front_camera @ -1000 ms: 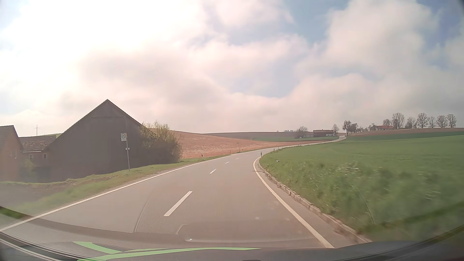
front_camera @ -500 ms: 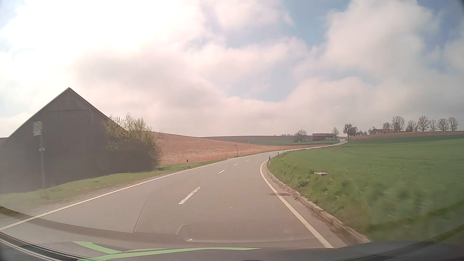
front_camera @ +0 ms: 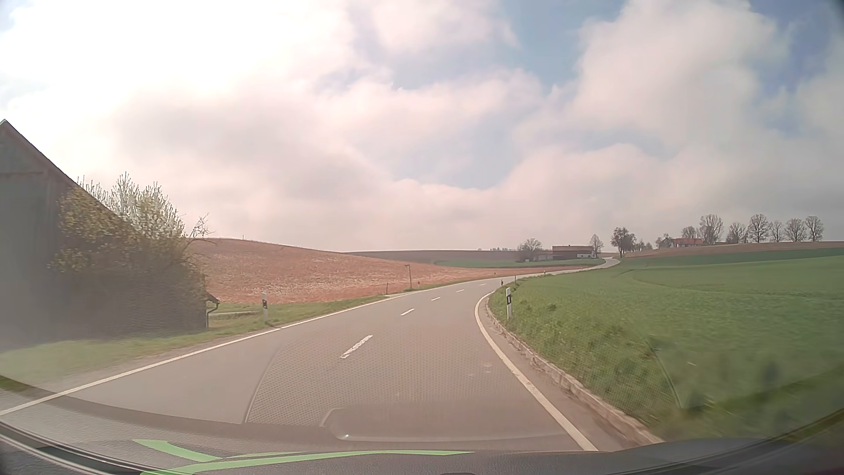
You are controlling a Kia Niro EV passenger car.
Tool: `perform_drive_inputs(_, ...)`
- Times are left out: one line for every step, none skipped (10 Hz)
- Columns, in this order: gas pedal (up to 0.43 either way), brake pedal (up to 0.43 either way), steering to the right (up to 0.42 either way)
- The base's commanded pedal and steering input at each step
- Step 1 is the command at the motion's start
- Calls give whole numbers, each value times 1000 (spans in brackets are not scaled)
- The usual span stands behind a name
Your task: Follow the waypoints while adhering to traffic rules and regulations
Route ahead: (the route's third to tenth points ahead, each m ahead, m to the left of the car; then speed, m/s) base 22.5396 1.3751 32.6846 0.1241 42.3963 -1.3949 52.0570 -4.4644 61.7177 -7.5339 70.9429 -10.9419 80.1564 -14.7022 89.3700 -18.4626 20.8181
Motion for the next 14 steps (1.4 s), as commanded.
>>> perform_drive_inputs(189, 0, 25)
perform_drive_inputs(197, 0, 26)
perform_drive_inputs(197, 0, 26)
perform_drive_inputs(197, 0, 26)
perform_drive_inputs(197, 0, 26)
perform_drive_inputs(209, 0, 27)
perform_drive_inputs(209, 0, 27)
perform_drive_inputs(209, 0, 28)
perform_drive_inputs(209, 0, 29)
perform_drive_inputs(220, 0, 30)
perform_drive_inputs(220, 0, 30)
perform_drive_inputs(220, 0, 31)
perform_drive_inputs(220, 0, 31)
perform_drive_inputs(220, 0, 32)
